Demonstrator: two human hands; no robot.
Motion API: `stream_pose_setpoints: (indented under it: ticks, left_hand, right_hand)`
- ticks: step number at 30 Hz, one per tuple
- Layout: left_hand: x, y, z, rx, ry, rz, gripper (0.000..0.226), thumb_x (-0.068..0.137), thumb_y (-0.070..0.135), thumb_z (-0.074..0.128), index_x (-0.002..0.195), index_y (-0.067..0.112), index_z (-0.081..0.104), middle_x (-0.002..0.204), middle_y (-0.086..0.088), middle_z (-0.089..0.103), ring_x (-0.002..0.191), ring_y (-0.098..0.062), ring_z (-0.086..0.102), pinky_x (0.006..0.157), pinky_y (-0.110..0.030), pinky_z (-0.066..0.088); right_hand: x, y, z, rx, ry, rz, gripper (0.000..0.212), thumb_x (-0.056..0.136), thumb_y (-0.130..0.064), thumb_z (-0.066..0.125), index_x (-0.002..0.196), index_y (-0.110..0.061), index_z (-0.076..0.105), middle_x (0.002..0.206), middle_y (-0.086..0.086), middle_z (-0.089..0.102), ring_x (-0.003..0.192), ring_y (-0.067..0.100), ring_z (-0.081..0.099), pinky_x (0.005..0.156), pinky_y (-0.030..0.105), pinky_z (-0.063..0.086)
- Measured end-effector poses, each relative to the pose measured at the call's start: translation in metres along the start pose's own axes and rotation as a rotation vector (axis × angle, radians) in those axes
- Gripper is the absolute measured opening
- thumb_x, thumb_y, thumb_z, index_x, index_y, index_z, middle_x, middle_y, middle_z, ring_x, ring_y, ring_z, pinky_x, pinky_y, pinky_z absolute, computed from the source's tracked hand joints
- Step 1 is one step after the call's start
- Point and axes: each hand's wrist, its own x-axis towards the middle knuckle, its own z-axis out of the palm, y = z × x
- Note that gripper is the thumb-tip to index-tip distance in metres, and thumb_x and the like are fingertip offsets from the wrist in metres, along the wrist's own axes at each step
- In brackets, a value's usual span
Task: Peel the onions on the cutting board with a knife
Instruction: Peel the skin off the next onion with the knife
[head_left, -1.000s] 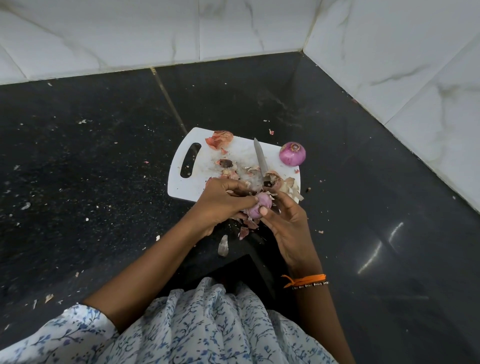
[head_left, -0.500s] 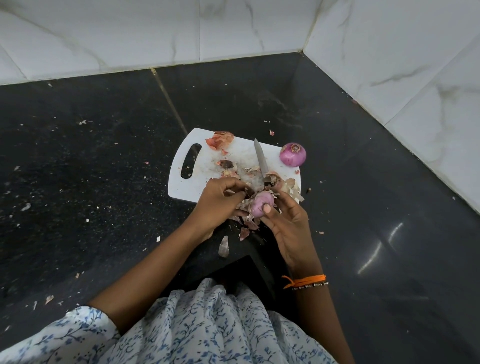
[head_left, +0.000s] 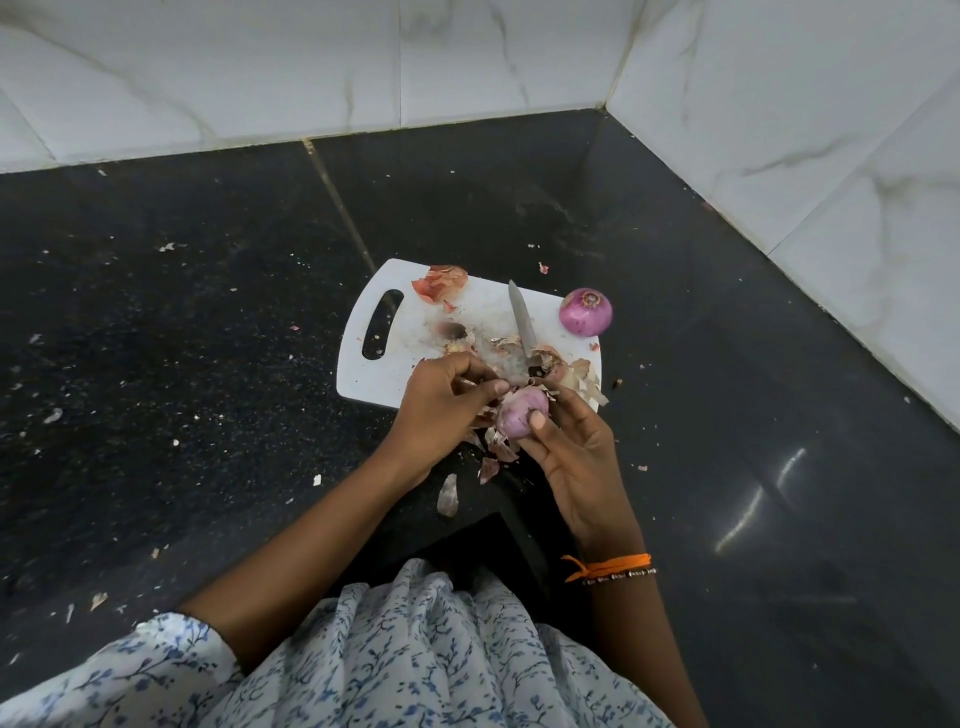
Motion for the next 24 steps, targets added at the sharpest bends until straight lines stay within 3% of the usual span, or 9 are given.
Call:
stream_pose_setpoints:
  ticks: [4,7,10,13,16,19,21,24]
  left_hand:
    - [0.001,-0.002,0.001,0.137,0.027,0.058,0.01,0.086,0.009,0.064,0.093,0.003,0.069,0.092,-0.008,0.069,0.082,-0.012,0.061,0.076,-0.03,0.052]
    - [0.003,-0.005,-0.004,0.123,0.058,0.012,0.01,0.089,0.008,0.061,0.095,0.006,0.069,0.097,-0.007,0.069,0.086,-0.016,0.064,0.075,-0.03,0.056]
    - [0.003,-0.005,-0.006,0.104,0.036,0.038,0.022,0.088,-0.003,0.057,0.09,0.016,0.069,0.094,0.004,0.069,0.089,-0.011,0.064,0.081,-0.032,0.056]
    - [-0.001,-0.001,-0.004,0.049,-0.025,0.109,0.028,0.089,0.0,0.057,0.085,0.024,0.07,0.09,0.012,0.07,0.086,-0.002,0.063,0.081,-0.023,0.053]
    - [-0.003,0.003,-0.002,-0.034,-0.078,0.149,0.016,0.083,0.011,0.068,0.092,0.025,0.069,0.093,0.011,0.07,0.087,0.0,0.064,0.076,-0.014,0.051]
    - [-0.005,0.004,0.001,0.076,-0.167,0.196,0.04,0.067,0.022,0.083,0.101,0.033,0.065,0.102,0.011,0.065,0.096,-0.001,0.061,0.081,-0.017,0.051]
    - [-0.007,0.005,0.005,0.18,-0.175,0.236,0.052,0.059,0.023,0.087,0.106,0.026,0.064,0.104,0.007,0.062,0.097,-0.007,0.06,0.084,-0.025,0.051]
    - [-0.007,0.006,0.007,0.184,-0.107,0.255,0.044,0.059,0.018,0.088,0.098,0.014,0.067,0.094,0.0,0.063,0.085,-0.006,0.061,0.076,-0.023,0.051]
  right_hand:
    - [-0.002,-0.001,0.002,0.097,-0.034,0.04,0.039,0.068,-0.016,0.08,0.103,-0.01,0.066,0.106,0.009,0.069,0.098,0.025,0.068,0.082,0.036,0.058]
    - [-0.003,-0.006,0.003,0.219,-0.044,0.05,0.054,0.059,-0.028,0.089,0.104,-0.008,0.065,0.109,0.015,0.066,0.1,0.032,0.066,0.084,0.041,0.057]
    - [-0.002,-0.009,0.003,0.268,-0.022,0.047,0.046,0.077,-0.027,0.072,0.111,-0.002,0.055,0.116,0.025,0.058,0.1,0.035,0.066,0.077,0.037,0.057]
    - [0.0,-0.007,0.004,0.252,0.017,0.072,0.039,0.087,-0.022,0.05,0.119,0.001,0.049,0.12,0.027,0.056,0.102,0.037,0.065,0.077,0.036,0.057]
    - [0.0,-0.007,0.003,0.221,0.033,0.097,0.045,0.087,-0.026,0.049,0.123,0.001,0.05,0.113,0.021,0.065,0.096,0.031,0.068,0.075,0.033,0.058]
    - [0.0,-0.006,0.006,0.193,0.049,0.1,0.049,0.086,-0.03,0.052,0.124,0.001,0.05,0.108,0.019,0.067,0.09,0.024,0.07,0.071,0.031,0.059]
    - [0.001,-0.005,0.007,0.17,0.042,0.091,0.051,0.085,-0.031,0.054,0.125,0.001,0.05,0.108,0.019,0.067,0.086,0.022,0.07,0.07,0.03,0.06]
    - [0.001,-0.004,0.008,0.127,0.022,0.1,0.04,0.084,-0.031,0.055,0.116,-0.006,0.056,0.099,0.012,0.072,0.084,0.019,0.071,0.068,0.027,0.059]
